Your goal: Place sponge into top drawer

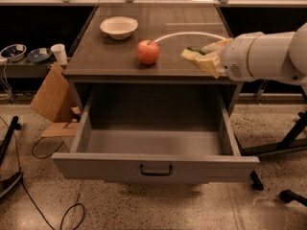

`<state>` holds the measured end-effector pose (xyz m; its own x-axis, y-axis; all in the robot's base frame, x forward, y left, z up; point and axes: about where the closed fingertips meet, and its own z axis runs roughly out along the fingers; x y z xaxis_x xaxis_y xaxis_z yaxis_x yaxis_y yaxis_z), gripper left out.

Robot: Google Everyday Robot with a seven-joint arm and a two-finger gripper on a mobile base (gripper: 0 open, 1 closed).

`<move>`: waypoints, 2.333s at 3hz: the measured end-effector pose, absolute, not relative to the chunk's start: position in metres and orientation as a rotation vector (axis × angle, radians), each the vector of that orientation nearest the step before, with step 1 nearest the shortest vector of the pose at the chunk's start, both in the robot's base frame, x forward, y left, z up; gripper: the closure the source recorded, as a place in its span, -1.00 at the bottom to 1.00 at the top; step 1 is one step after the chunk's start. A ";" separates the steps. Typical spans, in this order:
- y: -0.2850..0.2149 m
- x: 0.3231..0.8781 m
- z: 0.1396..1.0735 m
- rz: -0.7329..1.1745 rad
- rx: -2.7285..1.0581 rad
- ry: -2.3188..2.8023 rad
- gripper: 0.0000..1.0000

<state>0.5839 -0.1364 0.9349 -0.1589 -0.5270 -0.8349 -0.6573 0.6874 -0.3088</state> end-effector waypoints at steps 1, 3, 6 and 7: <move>-0.118 0.583 0.923 0.220 -1.105 1.783 1.00; -0.106 0.578 0.900 0.282 -1.299 1.786 1.00; -0.099 0.592 0.869 0.374 -1.422 1.833 1.00; -0.086 0.601 0.855 0.403 -1.453 1.850 1.00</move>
Offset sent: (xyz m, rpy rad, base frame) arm -0.0102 0.0290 -0.0364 -0.1362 0.0980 0.3314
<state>0.6005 -0.0865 0.8553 -0.0879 -0.6997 -0.7090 -0.9314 0.3101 -0.1906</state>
